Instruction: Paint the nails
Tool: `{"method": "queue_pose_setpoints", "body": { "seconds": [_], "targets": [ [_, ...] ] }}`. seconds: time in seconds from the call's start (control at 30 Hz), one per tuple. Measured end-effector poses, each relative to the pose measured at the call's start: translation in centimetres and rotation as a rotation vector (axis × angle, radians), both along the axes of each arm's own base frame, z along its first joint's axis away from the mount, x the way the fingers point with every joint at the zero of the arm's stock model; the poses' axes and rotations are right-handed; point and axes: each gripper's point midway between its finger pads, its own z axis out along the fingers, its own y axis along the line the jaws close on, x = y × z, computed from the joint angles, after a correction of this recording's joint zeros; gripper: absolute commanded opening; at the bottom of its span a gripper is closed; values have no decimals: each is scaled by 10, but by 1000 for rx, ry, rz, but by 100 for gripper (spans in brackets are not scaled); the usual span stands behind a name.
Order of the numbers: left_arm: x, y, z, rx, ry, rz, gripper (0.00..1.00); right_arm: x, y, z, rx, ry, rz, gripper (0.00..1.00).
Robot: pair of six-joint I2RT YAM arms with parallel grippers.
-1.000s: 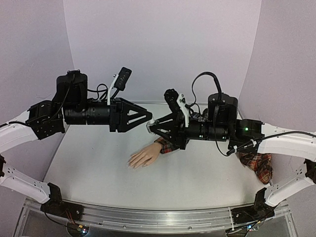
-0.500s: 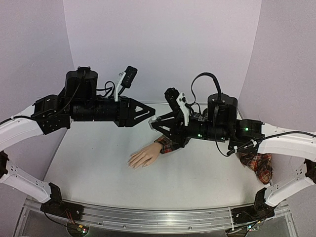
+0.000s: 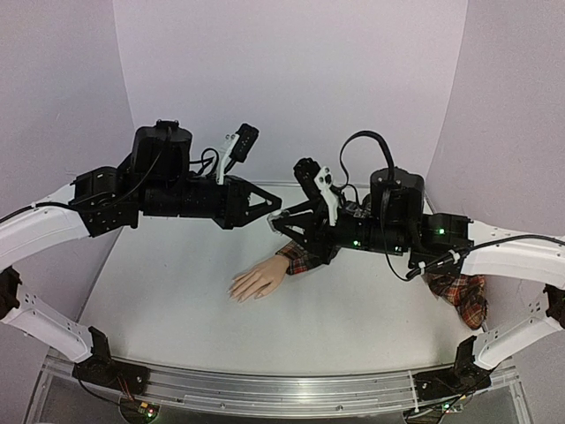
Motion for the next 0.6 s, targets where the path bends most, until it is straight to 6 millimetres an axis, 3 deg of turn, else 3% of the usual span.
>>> {"method": "queue_pose_setpoints", "body": {
  "seconds": [0.07,0.2,0.3,0.43,0.6],
  "targets": [
    [2,-1,-2,6,2,10,0,4,-2,-2,-5,-8,-27,63],
    [15,-3,-14,38,-5,69,0,13,-17,-22,-38,-15,-103,79],
    [28,-6,-32,77,-11,129,0,22,-36,-47,-82,1,-180,83],
    [46,-12,-80,157,-12,209,0,43,-80,-72,-112,30,-346,91],
    [54,-23,-149,244,9,259,0,77,-157,-79,-75,68,-646,98]
  ]
}}
